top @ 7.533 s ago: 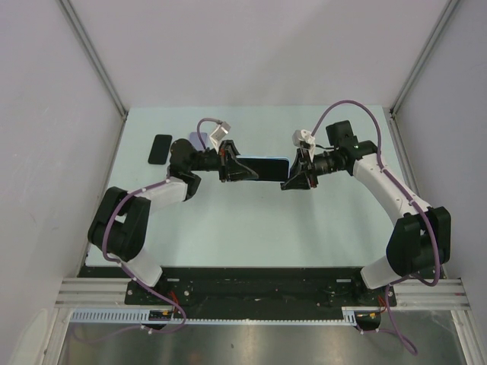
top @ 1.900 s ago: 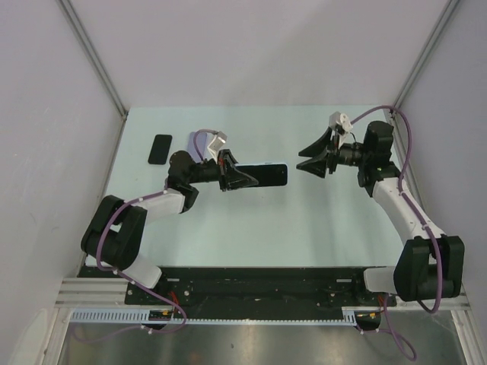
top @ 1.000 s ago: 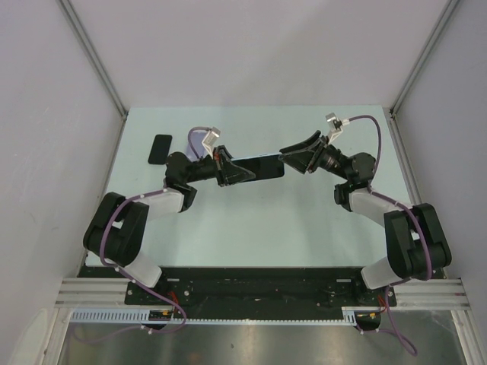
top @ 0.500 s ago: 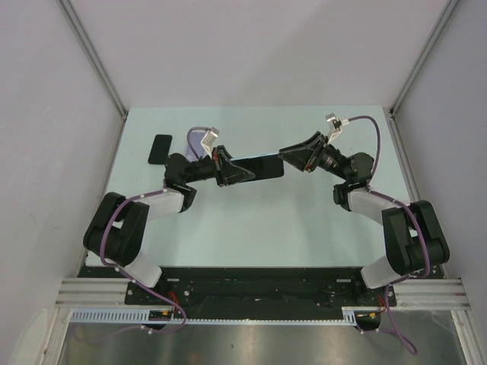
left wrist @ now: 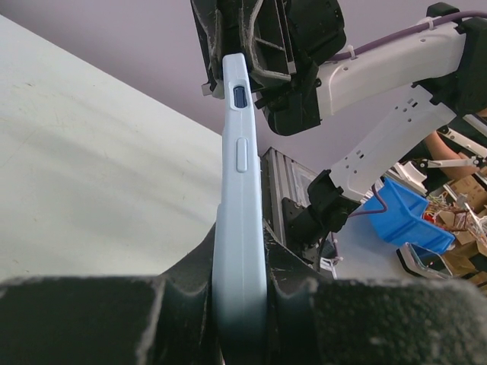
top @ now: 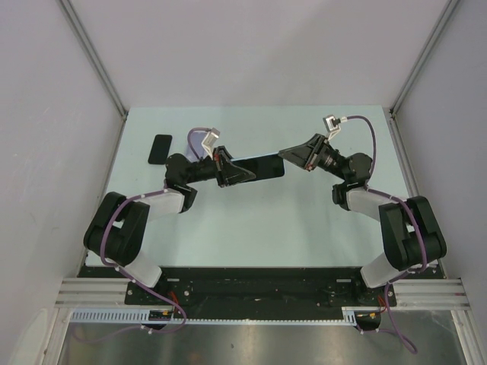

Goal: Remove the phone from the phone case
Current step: Remove the phone case from the phone.

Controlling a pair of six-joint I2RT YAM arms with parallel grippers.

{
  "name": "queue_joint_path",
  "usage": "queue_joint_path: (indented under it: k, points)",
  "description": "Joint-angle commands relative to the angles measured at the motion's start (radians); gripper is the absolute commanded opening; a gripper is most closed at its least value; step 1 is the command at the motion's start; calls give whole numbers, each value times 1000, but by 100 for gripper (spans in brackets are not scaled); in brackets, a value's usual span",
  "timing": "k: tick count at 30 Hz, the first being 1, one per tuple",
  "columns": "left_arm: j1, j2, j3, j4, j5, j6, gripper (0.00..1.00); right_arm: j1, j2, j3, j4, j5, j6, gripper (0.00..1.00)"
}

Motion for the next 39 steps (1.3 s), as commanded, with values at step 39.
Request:
queue_joint_path:
  k: [39]
  points:
    - [-159, -163, -3, 115, 308, 198, 0, -77, 125, 12, 105, 94, 366, 15]
